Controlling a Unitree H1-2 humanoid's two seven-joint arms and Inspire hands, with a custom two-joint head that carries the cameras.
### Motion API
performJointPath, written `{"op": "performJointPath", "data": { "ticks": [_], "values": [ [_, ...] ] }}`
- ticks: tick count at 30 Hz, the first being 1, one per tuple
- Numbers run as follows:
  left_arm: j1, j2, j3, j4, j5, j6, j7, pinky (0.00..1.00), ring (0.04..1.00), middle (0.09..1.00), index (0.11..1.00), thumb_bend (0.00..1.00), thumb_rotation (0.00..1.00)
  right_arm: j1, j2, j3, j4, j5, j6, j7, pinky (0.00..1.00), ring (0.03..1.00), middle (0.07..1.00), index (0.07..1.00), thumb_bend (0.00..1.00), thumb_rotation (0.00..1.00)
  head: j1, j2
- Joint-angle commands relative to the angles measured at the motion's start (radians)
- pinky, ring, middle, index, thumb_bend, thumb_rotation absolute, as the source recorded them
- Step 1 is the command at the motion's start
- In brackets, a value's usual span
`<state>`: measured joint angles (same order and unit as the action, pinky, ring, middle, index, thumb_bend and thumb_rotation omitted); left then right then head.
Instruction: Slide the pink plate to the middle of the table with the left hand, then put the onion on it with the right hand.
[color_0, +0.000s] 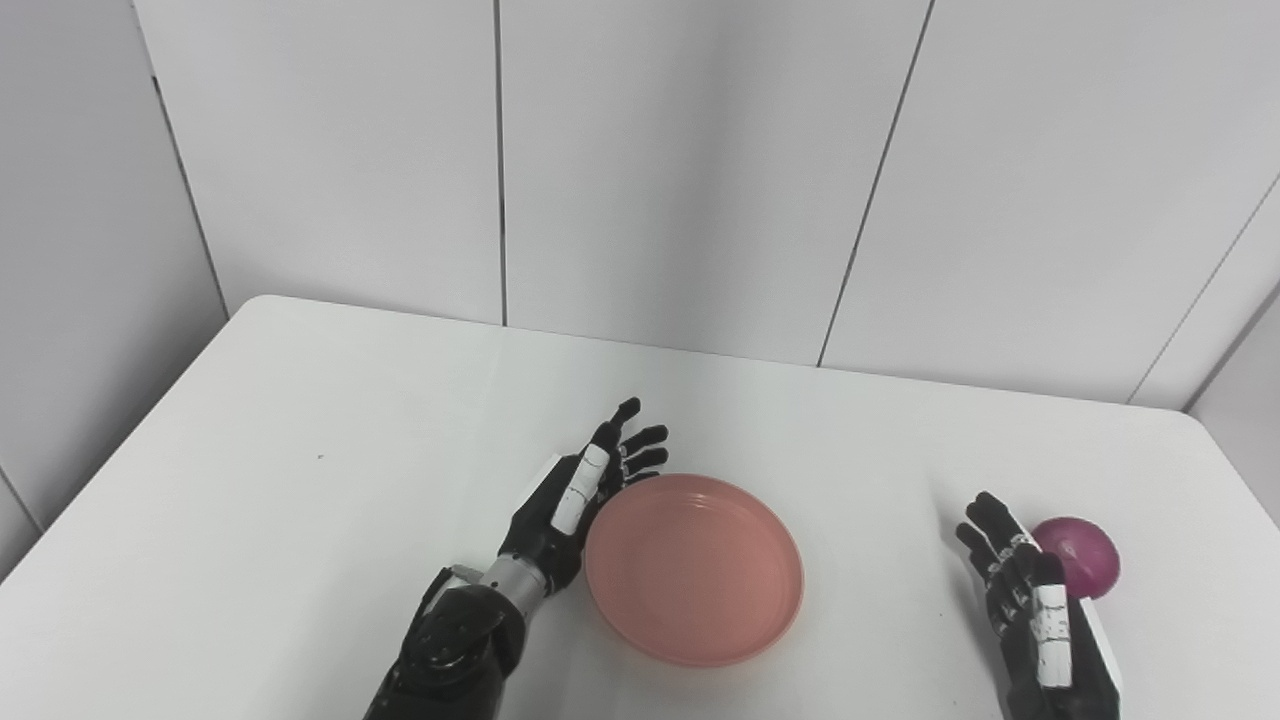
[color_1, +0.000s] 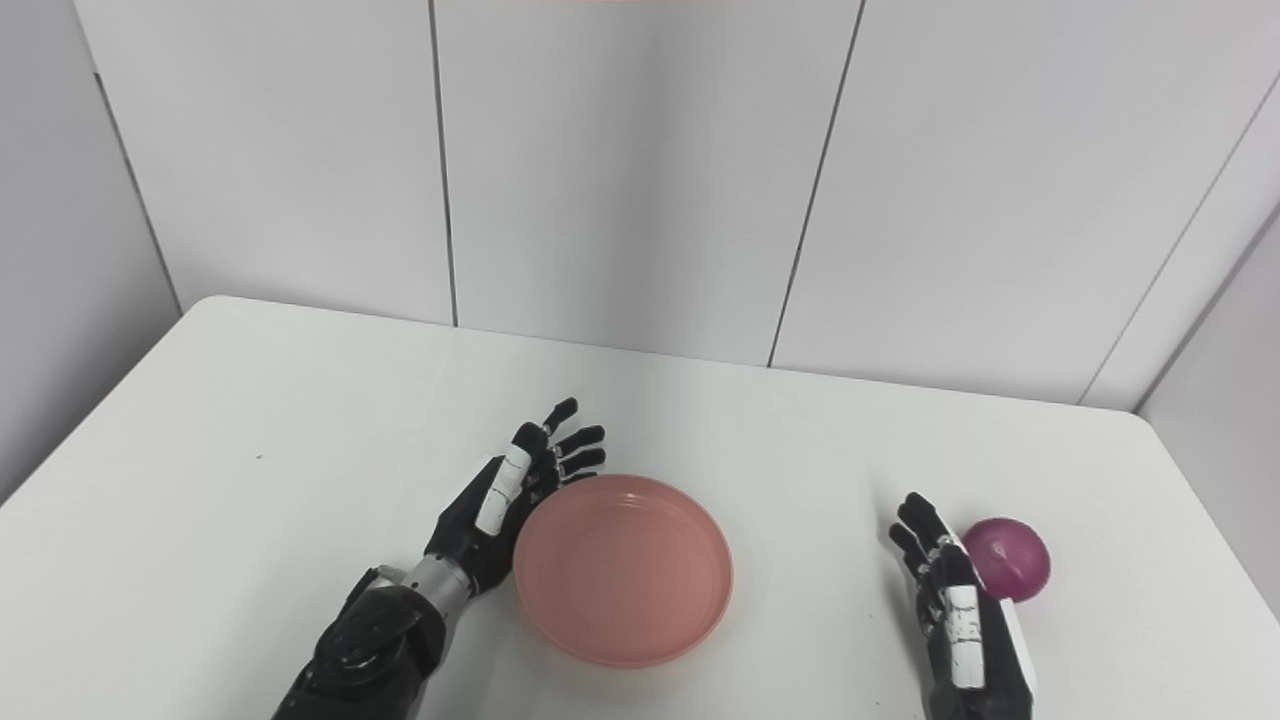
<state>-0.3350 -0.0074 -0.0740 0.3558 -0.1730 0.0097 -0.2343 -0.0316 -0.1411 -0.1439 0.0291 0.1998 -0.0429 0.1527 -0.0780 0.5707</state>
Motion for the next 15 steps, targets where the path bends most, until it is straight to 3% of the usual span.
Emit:
{"op": "performJointPath", "data": {
  "ticks": [1, 6, 12, 15],
  "values": [
    [0.015, 0.028, 0.007, 0.047, 0.006, 0.067, -0.003, 0.87, 0.889, 0.911, 1.000, 0.92, 0.93, 0.053, 0.053, 0.035, -0.001, -0.010, -0.026, -0.006, 0.98, 0.921, 0.916, 0.899, 0.90, 0.97, -0.028, -0.001],
    [-0.009, 0.064, 0.018, 0.080, -0.001, 0.053, -0.034, 0.89, 0.897, 0.928, 1.000, 0.90, 0.95, 0.033, 0.069, 0.059, -0.090, -0.046, 0.010, -0.038, 0.94, 0.897, 0.898, 0.887, 0.89, 0.96, -0.148, -0.009],
    [-0.025, 0.079, 0.036, 0.088, -0.005, 0.069, -0.047, 0.86, 0.891, 0.927, 1.000, 0.89, 0.94, -0.013, 0.066, 0.075, -0.158, -0.121, 0.067, -0.082, 0.90, 0.876, 0.880, 0.883, 0.96, 0.86, -0.219, -0.017],
    [-0.026, 0.079, 0.043, 0.085, -0.009, 0.073, -0.049, 0.85, 0.884, 0.919, 1.000, 0.88, 0.94, -0.037, 0.041, 0.079, -0.181, -0.158, 0.073, -0.085, 0.89, 0.871, 0.874, 0.895, 0.89, 0.85, -0.227, -0.019]
  ]
}}
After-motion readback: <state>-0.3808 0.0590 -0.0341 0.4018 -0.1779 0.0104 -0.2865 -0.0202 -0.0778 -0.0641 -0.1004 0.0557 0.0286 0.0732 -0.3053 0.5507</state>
